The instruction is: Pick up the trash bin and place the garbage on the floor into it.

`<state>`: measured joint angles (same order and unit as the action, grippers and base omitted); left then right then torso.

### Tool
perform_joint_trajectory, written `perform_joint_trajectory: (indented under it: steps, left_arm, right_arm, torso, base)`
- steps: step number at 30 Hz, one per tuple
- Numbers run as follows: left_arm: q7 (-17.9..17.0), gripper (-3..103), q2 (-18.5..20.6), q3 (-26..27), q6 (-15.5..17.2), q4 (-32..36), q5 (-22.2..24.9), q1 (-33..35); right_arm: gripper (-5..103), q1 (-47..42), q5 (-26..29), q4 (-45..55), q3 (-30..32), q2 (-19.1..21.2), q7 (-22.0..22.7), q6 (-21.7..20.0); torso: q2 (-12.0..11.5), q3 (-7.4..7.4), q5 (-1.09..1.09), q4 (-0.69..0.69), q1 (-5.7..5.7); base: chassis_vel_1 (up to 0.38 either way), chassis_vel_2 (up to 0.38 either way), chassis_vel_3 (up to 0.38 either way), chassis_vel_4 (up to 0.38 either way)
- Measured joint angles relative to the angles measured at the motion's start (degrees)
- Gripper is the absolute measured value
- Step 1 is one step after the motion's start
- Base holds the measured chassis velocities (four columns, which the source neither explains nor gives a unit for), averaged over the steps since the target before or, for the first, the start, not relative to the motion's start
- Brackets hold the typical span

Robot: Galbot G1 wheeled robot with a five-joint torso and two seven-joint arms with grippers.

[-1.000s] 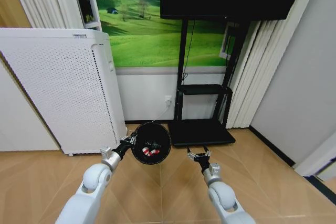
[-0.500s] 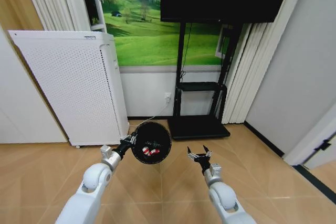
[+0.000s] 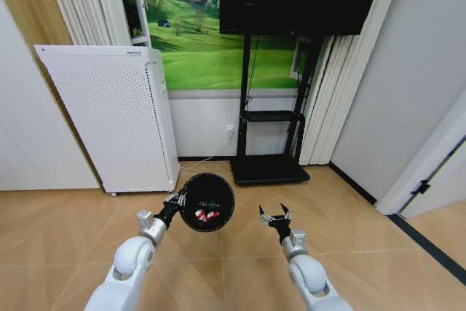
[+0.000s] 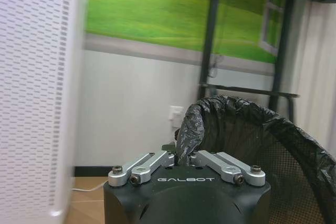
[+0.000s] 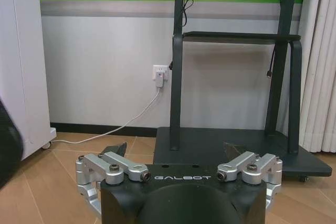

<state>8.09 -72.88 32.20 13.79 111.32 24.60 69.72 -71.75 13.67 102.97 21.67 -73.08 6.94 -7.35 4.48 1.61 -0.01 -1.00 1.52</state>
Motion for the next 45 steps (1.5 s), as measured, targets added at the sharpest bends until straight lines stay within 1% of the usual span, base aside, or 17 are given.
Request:
perform_joint_trajectory:
  steps: [4, 6, 7, 10, 11, 13, 18, 19, 22, 24, 25, 27, 28, 30, 34, 39, 45]
  left_arm:
    - [-1.0, 6, -0.7, 2.4, 0.1, 1.3, 0.0, 2.3]
    - [-1.2, 6, -0.8, 3.7, 0.2, 2.9, 0.5, 5.4]
    - [-1.2, 6, -0.8, 3.7, 0.2, 2.9, 0.5, 5.4]
    - [-1.0, 6, -1.7, 4.2, 0.2, 5.3, 0.4, 10.2]
    - [-1.0, 6, -1.7, 4.2, 0.2, 5.3, 0.4, 10.2]
    - [-0.5, 6, -3.8, 4.2, -0.4, 7.2, -0.6, 14.1]
    - [0.4, 6, -5.9, 4.6, -1.4, 8.4, -2.1, 17.7]
    - [1.1, 6, -6.7, 5.4, -2.0, 8.1, -2.5, 19.0]
    - [2.3, 6, -6.5, 6.4, -2.8, 6.4, -2.7, 19.4]
    - [5.0, 6, -4.8, 8.4, -4.4, 2.1, -2.9, 19.0]
    - [5.0, 6, -4.8, 8.4, -4.4, 2.1, -2.9, 19.0]
    - [6.7, 6, -3.6, 10.8, -5.9, -1.6, -3.1, 18.6]
    - [6.7, 6, -3.6, 10.8, -5.9, -1.6, -3.1, 18.6]
    - [7.9, 6, -3.4, 12.6, -6.5, -3.1, -2.2, 18.8]
    - [10.0, 6, -4.0, 15.2, -7.6, -4.4, 0.1, 20.6]
    - [10.6, 6, -4.2, 16.8, -8.8, -4.9, 1.0, 22.5]
    - [11.9, 6, -3.7, 19.2, -11.7, -7.3, 2.4, 25.4]
  right_arm:
    - [100, 0.3, 0.0, -0.5, -0.1, -0.1, 0.0, 0.0]
    - [100, 0.5, -0.1, -0.8, -0.2, -0.1, 0.0, -0.1]
    - [100, 0.5, -0.1, -0.8, -0.2, -0.1, 0.0, -0.1]
    - [100, 0.8, -0.1, -1.0, -0.2, -0.2, 0.0, -0.2]
    - [100, 0.8, -0.1, -1.0, -0.2, -0.2, 0.0, -0.2]
    - [100, 0.9, -0.1, -0.9, -0.2, -0.1, 0.0, -0.4]
    - [100, 0.9, 0.1, -0.5, 0.2, 0.2, 0.2, -0.6]
    - [100, 0.4, 0.2, 0.0, 0.8, 0.4, 0.3, -0.7]
    - [100, -0.3, 0.2, 0.5, 1.5, 0.5, 0.8, -0.7]
    - [100, -1.3, 0.2, 1.1, 2.3, 0.5, 1.2, -0.7]
    - [100, -1.3, 0.2, 1.1, 2.3, 0.5, 1.2, -0.7]
    - [100, -1.5, 0.2, 1.3, 2.3, 0.3, 1.3, -0.7]
    - [100, -1.5, 0.2, 1.3, 2.3, 0.3, 1.3, -0.7]
    - [100, -1.5, 0.2, 1.3, 2.0, 0.3, 1.4, -0.8]
    - [100, -1.4, 0.2, 1.6, 1.8, 0.8, 1.6, -1.2]
    - [100, -1.2, 0.5, 1.9, 1.7, 1.4, 1.9, -1.5]
    - [100, -1.4, 0.5, 2.4, 1.3, 1.5, 2.6, -2.0]
  torso:
    - [0.0, -0.01, 0.01, -0.01, 0.00]
    - [0.0, -0.01, 0.01, -0.01, -0.01]
    - [0.0, -0.01, 0.01, -0.01, -0.01]
    - [0.0, -0.02, 0.01, -0.01, -0.01]
    - [0.0, -0.02, 0.01, -0.01, -0.01]
    - [0.0, -0.02, 0.00, 0.01, -0.01]
    - [0.0, -0.02, 0.01, -0.01, -0.01]
    - [0.0, -0.02, 0.00, 0.00, -0.02]
    - [0.0, -0.02, 0.02, 0.00, -0.02]
    - [0.0, -0.02, -0.02, -0.03, -0.02]
    - [0.0, -0.02, -0.02, -0.03, -0.02]
    - [0.0, -0.02, 0.00, -0.02, -0.02]
    - [0.0, -0.02, 0.00, -0.02, -0.02]
    - [0.0, -0.02, 0.01, 0.01, -0.02]
    - [0.0, -0.02, 0.00, -0.01, -0.02]
    - [0.0, -0.02, 0.00, -0.01, -0.02]
    - [0.0, -0.02, 0.00, -0.01, -0.02]
  base:
    - [-0.014, 0.014, 0.012, -0.008]
    - [0.000, 0.000, 0.000, 0.000]
    - [0.000, 0.000, 0.000, 0.000]
    - [0.000, 0.000, 0.000, 0.000]
    - [0.000, 0.000, 0.000, 0.000]
    - [0.000, 0.000, 0.000, 0.000]
    - [0.000, 0.000, 0.000, 0.000]
    - [0.000, 0.000, 0.000, 0.000]
    - [0.000, 0.000, 0.000, 0.000]
    - [0.000, 0.000, 0.000, 0.000]
    - [0.000, 0.000, 0.000, 0.000]
    - [0.000, 0.000, 0.000, 0.000]
    - [0.000, 0.000, 0.000, 0.000]
    - [0.000, 0.000, 0.000, 0.000]
    - [0.000, 0.000, 0.000, 0.000]
    - [0.000, 0.000, 0.000, 0.000]
    - [0.000, 0.000, 0.000, 0.000]
